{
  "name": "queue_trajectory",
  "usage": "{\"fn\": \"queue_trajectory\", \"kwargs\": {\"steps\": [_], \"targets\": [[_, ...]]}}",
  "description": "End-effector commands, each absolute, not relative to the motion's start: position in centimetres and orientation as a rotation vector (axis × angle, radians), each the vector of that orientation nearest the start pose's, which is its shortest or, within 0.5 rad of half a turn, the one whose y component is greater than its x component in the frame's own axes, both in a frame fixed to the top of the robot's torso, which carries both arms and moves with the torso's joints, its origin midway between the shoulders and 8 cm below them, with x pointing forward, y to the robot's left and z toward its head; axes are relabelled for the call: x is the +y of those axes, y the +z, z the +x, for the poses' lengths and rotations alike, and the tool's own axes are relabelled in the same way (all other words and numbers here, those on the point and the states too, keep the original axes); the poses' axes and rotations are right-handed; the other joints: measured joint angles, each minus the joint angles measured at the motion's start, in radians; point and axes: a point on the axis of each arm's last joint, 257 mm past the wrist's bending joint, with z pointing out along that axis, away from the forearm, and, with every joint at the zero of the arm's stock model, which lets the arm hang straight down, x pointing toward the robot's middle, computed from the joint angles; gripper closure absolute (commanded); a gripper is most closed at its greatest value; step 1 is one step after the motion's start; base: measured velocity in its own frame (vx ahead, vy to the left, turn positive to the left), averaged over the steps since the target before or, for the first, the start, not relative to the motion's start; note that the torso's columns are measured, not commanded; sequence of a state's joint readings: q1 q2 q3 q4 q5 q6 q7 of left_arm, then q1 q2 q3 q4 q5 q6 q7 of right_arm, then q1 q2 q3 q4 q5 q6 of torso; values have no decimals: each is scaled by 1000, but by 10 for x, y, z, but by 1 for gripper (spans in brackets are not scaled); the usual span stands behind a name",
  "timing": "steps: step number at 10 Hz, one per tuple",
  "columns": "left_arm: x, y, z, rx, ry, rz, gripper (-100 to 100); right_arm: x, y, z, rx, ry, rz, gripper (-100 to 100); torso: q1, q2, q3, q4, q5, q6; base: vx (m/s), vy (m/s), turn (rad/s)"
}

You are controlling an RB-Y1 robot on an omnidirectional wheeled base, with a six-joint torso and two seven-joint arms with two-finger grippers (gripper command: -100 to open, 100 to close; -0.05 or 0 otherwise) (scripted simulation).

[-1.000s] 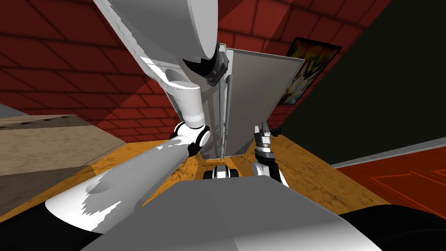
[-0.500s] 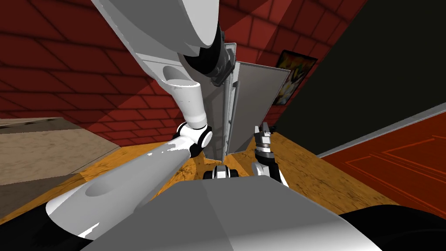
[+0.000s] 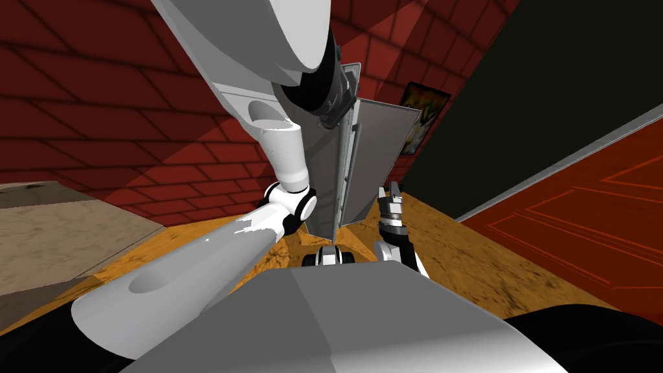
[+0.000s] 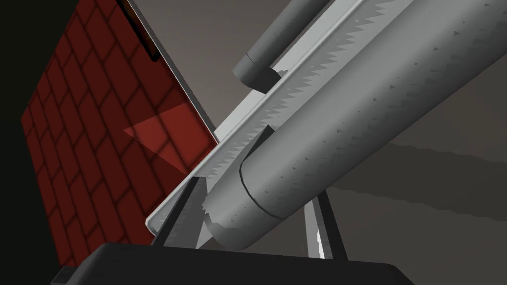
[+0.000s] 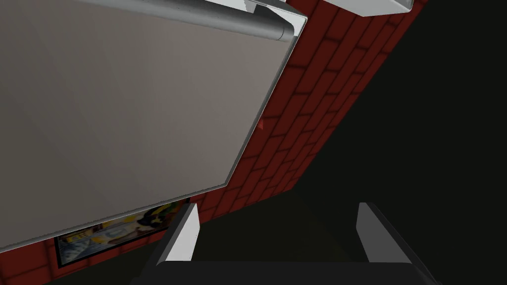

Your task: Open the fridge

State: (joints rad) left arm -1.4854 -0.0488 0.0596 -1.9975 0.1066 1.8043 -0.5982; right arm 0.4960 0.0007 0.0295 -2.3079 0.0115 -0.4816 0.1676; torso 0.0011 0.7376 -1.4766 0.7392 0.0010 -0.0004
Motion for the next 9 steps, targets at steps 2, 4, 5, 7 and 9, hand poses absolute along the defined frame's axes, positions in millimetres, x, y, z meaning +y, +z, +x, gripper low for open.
{"fn": "queue_trajectory", "kwargs": {"steps": [2,4,5,7,9], "targets": [[-65,297,428,1688,-994,-120,100,-267,34,343,648,1173,580,0,3,3,2,1,1,0,-103,227,-179],[-75,299,423,1692,-1031,-82,100,-267,34,343,648,1173,581,0,2,3,2,2,1,0,-87,230,-177],[-79,300,420,1693,-1049,-63,100,-267,34,343,648,1173,580,0,2,3,2,2,1,0,-129,215,-176],[-80,296,420,1711,-1048,-61,100,-267,34,343,648,1173,581,0,-2,6,3,5,-1,1,-84,143,-100],[-86,296,410,1721,-1085,-23,100,-267,34,343,648,1173,581,0,-6,1,0,3,-4,5,-2,198,-207]]}}
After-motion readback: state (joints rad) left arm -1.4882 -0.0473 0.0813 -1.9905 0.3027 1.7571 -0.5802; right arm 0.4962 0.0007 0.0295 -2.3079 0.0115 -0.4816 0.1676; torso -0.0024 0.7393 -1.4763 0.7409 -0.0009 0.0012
